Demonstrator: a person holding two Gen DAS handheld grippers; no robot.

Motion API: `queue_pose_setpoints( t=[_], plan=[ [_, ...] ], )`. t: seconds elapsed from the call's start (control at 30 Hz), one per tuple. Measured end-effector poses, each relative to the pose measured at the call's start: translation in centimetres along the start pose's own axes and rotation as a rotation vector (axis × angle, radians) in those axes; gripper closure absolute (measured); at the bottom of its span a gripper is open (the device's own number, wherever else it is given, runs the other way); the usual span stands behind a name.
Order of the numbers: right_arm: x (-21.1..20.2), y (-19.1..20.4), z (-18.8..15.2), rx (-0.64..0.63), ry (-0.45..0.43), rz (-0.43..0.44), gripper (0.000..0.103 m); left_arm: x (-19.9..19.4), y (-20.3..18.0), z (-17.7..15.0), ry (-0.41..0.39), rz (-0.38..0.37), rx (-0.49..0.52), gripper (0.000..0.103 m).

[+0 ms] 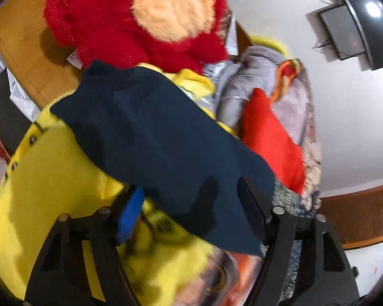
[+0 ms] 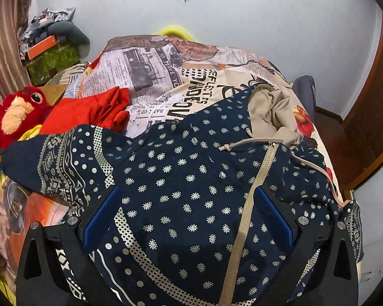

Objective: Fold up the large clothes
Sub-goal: 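Grasp the navy hoodie sleeve cuff with the left gripper and lift it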

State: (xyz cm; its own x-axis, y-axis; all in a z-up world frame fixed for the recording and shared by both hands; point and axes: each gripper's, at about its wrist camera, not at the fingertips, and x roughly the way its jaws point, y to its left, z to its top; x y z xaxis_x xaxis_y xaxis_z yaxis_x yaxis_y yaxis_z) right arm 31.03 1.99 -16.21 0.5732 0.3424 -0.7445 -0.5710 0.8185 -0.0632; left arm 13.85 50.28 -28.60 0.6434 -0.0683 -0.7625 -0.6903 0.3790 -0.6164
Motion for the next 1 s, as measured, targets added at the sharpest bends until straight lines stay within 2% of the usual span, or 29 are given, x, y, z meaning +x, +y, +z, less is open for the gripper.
queue_pose_setpoints(
  t=[0.1, 0.13, 0.2, 0.33, 0.37, 0.4, 0.57, 0.73, 1.0],
  plan=[
    [-0.2, -0.2, -0.1, -0.005, -0.002, -0.013, 0.001, 0.8, 0.4, 0.8, 0.001, 0.050, -0.008, 0.054],
    [-0.4, -0.3, -0.2, -0.004, -0.005, -0.019, 0.001, 0.8, 0.2, 1.0, -0.017, 0.072, 0.004, 0.057],
    [-0.8, -0.6, -0.3, -0.001, -0.011, -0.027, 0.001, 0.3, -0.6, 1.1, -0.055, 0.148, 0.056, 0.070],
    [-1.9, -1.4, -0.4, 0.007, -0.023, -0.037, 0.001, -1.0, -4.4, 0.6, -0.115, 0.292, 0.231, 0.089],
    [-2.3, -1.7, -0.4, 0.010, -0.028, -0.040, 0.001, -1.4, -5.6, 0.5, -0.126, 0.308, 0.279, 0.096],
    [-2.7, -2.2, -0.3, 0.014, -0.035, -0.041, 0.001, -2.0, -7.2, 0.2, -0.137, 0.313, 0.334, 0.097],
    [-4.1, -3.7, 0.3, 0.008, -0.059, -0.065, 0.000, -5.6, -14.6, -1.2, -0.215, 0.236, 0.479, 0.098],
    [-5.2, -5.8, 0.0, 0.022, -0.084, -0.075, 0.000, -7.6, -24.9, -4.2, -0.290, 0.153, 0.653, 0.098],
    [-5.9, -8.7, -1.4, 0.028, -0.095, -0.081, 0.000, -6.0, -39.1, -11.5, -0.286, 0.010, 0.850, 0.098]
  ],
)
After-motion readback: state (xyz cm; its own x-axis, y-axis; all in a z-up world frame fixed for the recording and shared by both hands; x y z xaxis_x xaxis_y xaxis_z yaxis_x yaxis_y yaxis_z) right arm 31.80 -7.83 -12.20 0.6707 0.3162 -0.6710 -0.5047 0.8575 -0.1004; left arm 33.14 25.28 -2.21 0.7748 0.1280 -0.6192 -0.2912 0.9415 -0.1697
